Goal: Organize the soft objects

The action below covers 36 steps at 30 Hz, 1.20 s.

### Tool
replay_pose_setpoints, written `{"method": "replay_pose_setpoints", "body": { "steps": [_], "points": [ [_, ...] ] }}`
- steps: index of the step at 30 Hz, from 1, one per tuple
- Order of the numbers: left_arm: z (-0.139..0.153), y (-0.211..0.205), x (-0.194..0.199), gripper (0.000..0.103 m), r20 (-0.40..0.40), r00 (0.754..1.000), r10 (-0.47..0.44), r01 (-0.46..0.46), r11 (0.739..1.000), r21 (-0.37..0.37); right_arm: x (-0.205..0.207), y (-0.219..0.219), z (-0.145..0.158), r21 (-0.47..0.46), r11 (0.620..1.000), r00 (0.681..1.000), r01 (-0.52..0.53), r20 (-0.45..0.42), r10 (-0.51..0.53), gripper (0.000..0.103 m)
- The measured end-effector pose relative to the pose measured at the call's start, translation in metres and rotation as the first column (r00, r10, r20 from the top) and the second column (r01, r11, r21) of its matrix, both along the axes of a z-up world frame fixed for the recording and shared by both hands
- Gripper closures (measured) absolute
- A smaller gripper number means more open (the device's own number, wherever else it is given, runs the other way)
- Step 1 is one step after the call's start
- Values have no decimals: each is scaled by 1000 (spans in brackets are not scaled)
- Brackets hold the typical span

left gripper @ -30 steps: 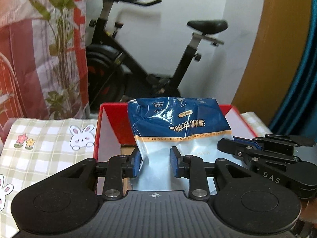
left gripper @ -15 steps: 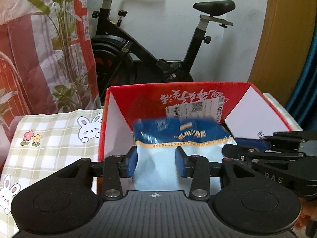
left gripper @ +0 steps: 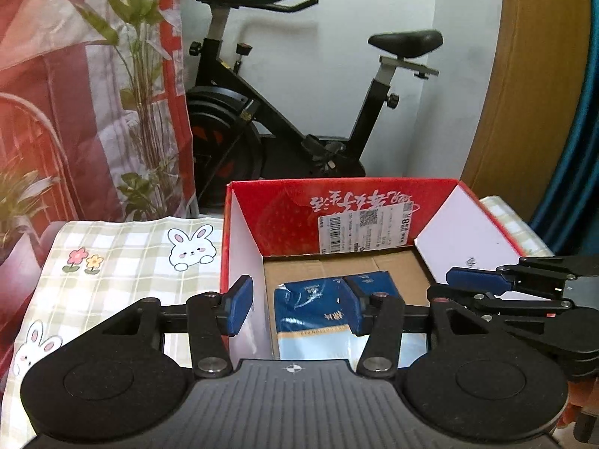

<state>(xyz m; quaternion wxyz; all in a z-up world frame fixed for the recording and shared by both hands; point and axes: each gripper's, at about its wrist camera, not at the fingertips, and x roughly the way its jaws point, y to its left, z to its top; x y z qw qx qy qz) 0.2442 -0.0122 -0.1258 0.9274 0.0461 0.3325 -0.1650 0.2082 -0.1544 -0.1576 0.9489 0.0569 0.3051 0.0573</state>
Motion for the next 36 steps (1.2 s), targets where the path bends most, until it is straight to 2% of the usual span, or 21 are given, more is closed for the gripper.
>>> {"method": "replay_pose_setpoints", "body": {
  "steps": [10,16,22,28,32,36],
  "points": [
    [10,20,-81,50,7,1000,-29,29,999,-25,-66,9,19,26,999,998,-33,58,31,81],
    [-10,37,-135,53,-29,1000,-7,6,1000,-15,-115,13,13,78,996,998,-53,36,51,81],
    [-39,52,-176,57,-109,994,3,-12,997,-81,-157,8,-5,99,994,999,-38,-35,41,81],
    [-60,57,-188,57,-177,984,2,-28,989,-146,-195,-5,-18,106,994,995,20,-95,-10,79],
    [-67,57,-187,57,-201,980,-3,-29,987,-157,-216,-14,-33,115,991,989,65,-141,-49,75],
    [-71,52,-190,57,-204,979,-16,-17,987,-158,-227,-24,-47,165,979,981,120,-174,-91,71]
  ]
}}
